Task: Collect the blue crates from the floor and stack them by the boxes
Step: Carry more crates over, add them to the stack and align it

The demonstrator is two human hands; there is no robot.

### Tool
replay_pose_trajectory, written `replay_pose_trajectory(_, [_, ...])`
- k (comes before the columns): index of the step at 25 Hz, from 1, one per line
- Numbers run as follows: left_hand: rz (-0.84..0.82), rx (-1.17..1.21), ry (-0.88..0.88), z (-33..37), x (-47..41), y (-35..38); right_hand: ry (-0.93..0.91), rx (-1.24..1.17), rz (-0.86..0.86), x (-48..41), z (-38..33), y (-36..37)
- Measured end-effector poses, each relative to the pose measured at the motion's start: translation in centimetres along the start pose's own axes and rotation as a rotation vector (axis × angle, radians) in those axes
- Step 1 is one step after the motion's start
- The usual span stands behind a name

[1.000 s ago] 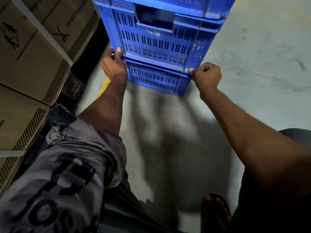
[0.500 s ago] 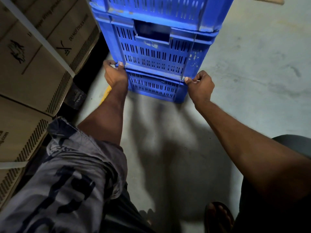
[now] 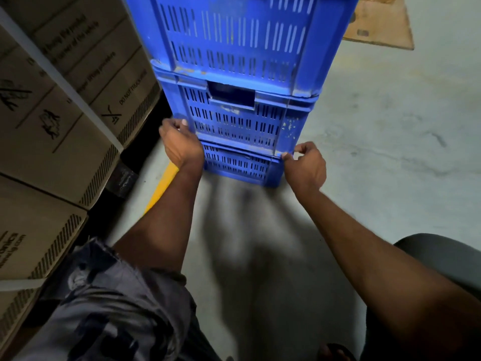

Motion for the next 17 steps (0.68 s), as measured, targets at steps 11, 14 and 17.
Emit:
replay_pose_trajectory(11, [-0.261,-0.046,1.159,13.6,7.0,-0.2,-0.503,-0.202,0.277,-0.5,-8.0,-5.9])
replay_pose_trajectory(14, [-0.248,-0.024,1.246,12.2,7.0,0.3,-0.511,-0.236,0.246,-0.9,-7.5,-6.4])
replay_pose_trajectory(17, [-0.209,-0.055,1.302,11.8,6.7,0.7,-0.614,-0.231,0.253,-1.0,-6.8,-6.4])
Point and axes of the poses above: each hand's wrist, its own x-axis away from the middle knuckle, its own y-axis out of the palm, z = x × y, the point moved 1 cm from there along -x, towards the middle knuckle
